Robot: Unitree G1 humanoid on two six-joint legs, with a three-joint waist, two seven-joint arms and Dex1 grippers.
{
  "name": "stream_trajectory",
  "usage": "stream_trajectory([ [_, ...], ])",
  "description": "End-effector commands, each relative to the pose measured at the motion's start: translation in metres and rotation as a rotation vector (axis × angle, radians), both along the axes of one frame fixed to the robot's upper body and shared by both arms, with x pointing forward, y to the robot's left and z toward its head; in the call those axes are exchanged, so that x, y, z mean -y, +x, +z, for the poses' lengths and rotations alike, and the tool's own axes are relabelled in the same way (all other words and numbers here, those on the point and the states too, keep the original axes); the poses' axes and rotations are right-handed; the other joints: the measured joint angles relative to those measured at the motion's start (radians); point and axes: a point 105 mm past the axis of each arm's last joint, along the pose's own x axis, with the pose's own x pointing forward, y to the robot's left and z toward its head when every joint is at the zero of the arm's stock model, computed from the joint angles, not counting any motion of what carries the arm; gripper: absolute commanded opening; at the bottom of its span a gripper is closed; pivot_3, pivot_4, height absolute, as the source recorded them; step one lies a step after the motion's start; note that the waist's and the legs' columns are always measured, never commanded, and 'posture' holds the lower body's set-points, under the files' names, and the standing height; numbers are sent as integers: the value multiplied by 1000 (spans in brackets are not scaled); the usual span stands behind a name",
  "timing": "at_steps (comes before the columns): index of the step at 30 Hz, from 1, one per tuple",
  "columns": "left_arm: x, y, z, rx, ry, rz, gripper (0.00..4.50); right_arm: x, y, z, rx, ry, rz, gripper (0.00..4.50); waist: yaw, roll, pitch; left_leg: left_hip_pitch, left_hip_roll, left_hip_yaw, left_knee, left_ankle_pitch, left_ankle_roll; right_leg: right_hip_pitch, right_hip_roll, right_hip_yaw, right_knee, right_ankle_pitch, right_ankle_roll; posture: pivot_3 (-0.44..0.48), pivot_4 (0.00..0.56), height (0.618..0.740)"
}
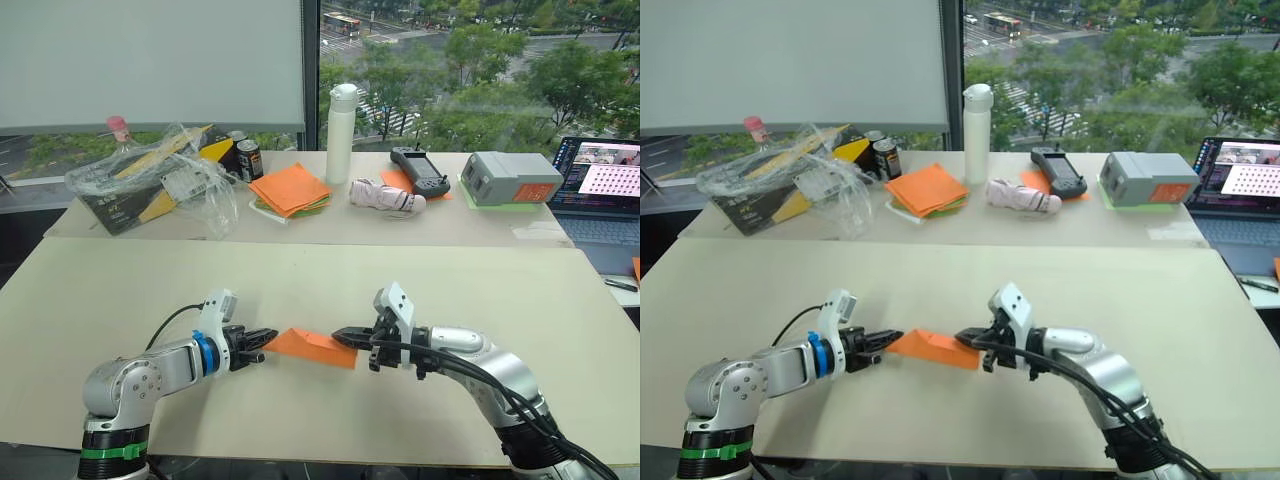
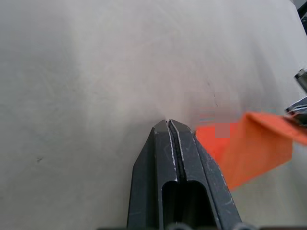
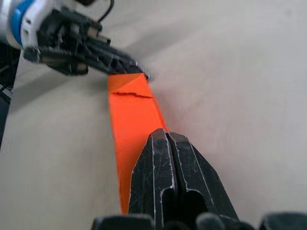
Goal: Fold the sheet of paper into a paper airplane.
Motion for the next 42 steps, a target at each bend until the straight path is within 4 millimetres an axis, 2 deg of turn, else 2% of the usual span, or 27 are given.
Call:
stream_trajectory([
  [1, -3, -4, 15, 43, -12, -8, 0, -7, -17, 31, 53, 48, 117, 30, 0, 0, 0, -3, 0, 0, 1, 0, 0, -3, 0, 0, 1, 0, 0, 0, 150, 740],
  [5, -7, -6, 19, 41, -20, -6, 0, -7, -29, 38, 40, 46, 190, 30, 0, 0, 0, -4, 0, 0, 1, 0, 0, -4, 0, 0, 1, 0, 0, 0, 150, 740],
  [10, -17, -5, 23, 47, -28, 27, 0, -5, -30, 37, 35, 21, 216, 30, -1, 0, 1, -4, 0, 0, 1, 0, 0, -4, 0, 0, 1, 0, 0, 0, 150, 740],
  [15, -30, 5, 34, 88, -34, 96, 0, -2, -18, 20, 42, -35, 163, 30, 0, -1, 1, -4, 0, 0, 1, 0, 0, -4, 0, 0, 1, 0, 0, 0, 150, 740],
  [20, -40, 11, 47, 121, -41, 130, 0, 1, -3, 17, 56, -49, 120, 30, -2, -1, 1, -4, 0, 0, 2, 0, 0, -4, 0, 0, 1, 0, 0, 0, 150, 740],
  [26, -34, 8, 53, 139, -60, 117, 0, 2, 7, 13, 66, -76, 111, 30, -2, -1, 1, -4, 0, 0, 2, 0, 0, -4, 0, 0, 1, 0, 0, 0, 150, 740],
  [30, -27, 5, 49, 134, -69, 107, 0, 0, 12, 15, 65, -70, 101, 1226, -2, -1, 1, -5, 0, 0, 2, 0, -1, -4, 0, 0, 1, 0, 0, 0, 150, 740],
  [39, -23, 3, 45, 127, -75, 115, 0, 1, 22, 20, 46, -52, 68, 4386, -2, -1, 1, -5, -1, 0, 2, 0, -1, -4, -1, 0, 2, 0, 0, 0, 150, 740],
  [42, -24, 2, 42, 119, -74, 120, 0, -1, 23, 28, 46, -34, 72, 4451, -3, -1, 1, -5, -1, 0, 2, 0, -1, -4, -1, 0, 2, 0, 0, 0, 150, 740],
])
